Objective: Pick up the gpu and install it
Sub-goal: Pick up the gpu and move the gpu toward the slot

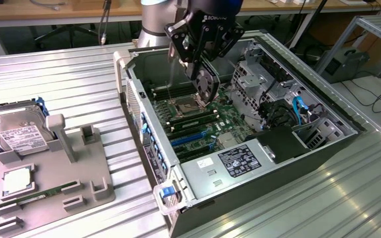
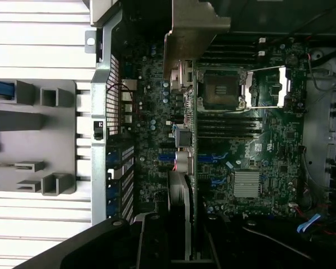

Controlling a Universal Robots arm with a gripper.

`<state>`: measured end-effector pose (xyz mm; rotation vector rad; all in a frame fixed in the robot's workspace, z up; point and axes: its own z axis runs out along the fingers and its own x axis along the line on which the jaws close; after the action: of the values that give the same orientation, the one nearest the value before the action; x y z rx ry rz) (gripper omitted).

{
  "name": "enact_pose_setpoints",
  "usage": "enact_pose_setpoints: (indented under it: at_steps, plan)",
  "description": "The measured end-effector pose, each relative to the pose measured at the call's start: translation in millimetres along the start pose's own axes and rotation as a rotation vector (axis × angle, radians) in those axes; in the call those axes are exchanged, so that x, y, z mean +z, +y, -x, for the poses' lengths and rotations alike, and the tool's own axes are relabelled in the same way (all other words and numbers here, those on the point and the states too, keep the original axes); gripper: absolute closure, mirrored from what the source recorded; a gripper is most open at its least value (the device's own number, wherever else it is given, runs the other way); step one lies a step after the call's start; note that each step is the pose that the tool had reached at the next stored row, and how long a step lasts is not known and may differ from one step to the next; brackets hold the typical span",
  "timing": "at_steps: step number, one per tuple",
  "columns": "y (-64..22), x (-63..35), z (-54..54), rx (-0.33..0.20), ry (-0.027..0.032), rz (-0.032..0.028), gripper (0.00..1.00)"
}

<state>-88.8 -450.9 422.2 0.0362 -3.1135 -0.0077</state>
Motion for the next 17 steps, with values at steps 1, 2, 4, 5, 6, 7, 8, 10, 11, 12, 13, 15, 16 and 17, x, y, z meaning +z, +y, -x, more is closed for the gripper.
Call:
enact_pose_setpoints:
  at_steps: [1, 2, 4, 5, 6, 7, 8, 10, 11, 12, 13, 15, 16, 17]
  plan:
    - [0.0, 0.0, 0.7, 0.000, 0.0000, 0.0000, 0.72]
    - [0.0, 0.1, 1.3, 0.000, 0.0000, 0.0001, 0.72]
    - [-0.1, 0.1, 2.7, 0.000, 0.0000, 0.0000, 0.72]
    - [-0.1, 0.1, 3.6, 0.000, 0.0000, 0.0000, 0.72]
    - [-0.1, 0.1, 5.0, 0.000, 0.0000, -0.0001, 0.72]
    - [-0.1, 0.2, 5.9, 0.000, -0.0001, 0.0001, 0.72]
    - [-0.2, 0.2, 7.1, 0.000, 0.0000, 0.0001, 0.72]
    - [-0.2, 0.2, 9.6, 0.000, 0.0000, 0.0000, 0.72]
    - [-0.2, 0.3, 10.7, 0.000, -0.0001, 0.0000, 0.72]
    - [-0.3, 0.3, 11.8, 0.000, 0.0000, 0.0000, 0.72]
    - [-0.3, 0.4, 12.9, 0.000, 0.0000, 0.0000, 0.72]
    - [-0.4, 0.6, 14.8, 0.000, -0.0001, 0.0001, 0.72]
    - [-0.4, 0.6, 15.6, 0.000, 0.0000, 0.0000, 0.72]
    - [-0.4, 0.8, 17.4, 0.000, -0.0001, 0.0001, 0.72]
